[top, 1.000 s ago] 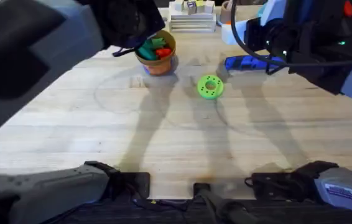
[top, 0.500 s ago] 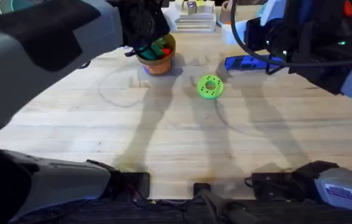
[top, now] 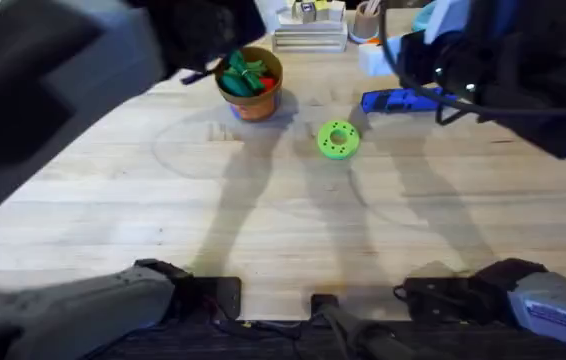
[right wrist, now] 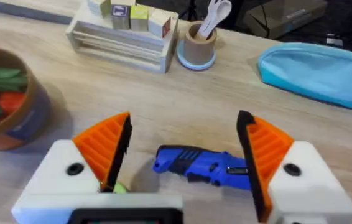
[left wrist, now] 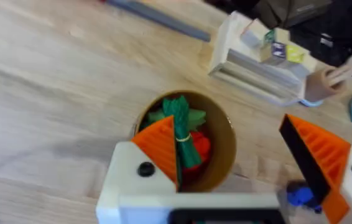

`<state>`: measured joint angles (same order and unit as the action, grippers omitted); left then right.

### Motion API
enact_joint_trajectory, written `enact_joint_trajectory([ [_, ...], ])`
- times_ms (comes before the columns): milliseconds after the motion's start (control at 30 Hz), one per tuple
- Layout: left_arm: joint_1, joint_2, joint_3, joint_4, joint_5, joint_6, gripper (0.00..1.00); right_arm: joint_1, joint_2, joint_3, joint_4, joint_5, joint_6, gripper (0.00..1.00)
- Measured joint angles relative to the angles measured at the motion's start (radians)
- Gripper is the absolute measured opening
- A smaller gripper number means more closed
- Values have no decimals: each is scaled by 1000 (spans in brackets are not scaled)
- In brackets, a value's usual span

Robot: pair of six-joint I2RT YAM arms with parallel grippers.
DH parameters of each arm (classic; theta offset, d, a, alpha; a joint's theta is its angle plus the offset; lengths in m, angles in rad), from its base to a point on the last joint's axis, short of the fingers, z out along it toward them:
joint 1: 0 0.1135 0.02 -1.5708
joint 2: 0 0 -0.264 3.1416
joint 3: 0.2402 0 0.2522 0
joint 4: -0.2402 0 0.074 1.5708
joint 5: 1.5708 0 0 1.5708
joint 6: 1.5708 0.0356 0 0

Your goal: Pick up the gripper from the table and insert it into the empty holder that is missing its gripper. Then pick up a screw, insert it into the mounting hole, and use the screwdriver to tighten it. Finally, clean up the table by picking up the vegetable and placing it into the bucket.

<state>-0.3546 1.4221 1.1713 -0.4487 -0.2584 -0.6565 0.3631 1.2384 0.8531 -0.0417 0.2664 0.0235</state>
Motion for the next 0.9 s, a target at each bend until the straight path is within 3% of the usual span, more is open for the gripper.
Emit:
enact_joint_trajectory([
  [167,0,-164,0,-123,0,191,993,6,-89,99,-230,-26,0,992],
  [200,0,-192,0,-156,0,231,993,6,-104,123,-288,-46,0,992],
  [233,0,-267,0,-251,0,333,993,6,-133,185,-438,-119,0,992],
  [300,0,-312,0,-308,0,381,993,7,-151,226,-521,-168,0,992],
  [500,0,-437,0,-471,0,447,993,7,-225,332,-747,-237,20,992],
  [667,0,-505,0,-567,0,465,993,7,-303,350,-890,-254,26,992],
  [900,0,-540,0,-639,0,470,993,7,-381,350,-953,-261,29,992],
])
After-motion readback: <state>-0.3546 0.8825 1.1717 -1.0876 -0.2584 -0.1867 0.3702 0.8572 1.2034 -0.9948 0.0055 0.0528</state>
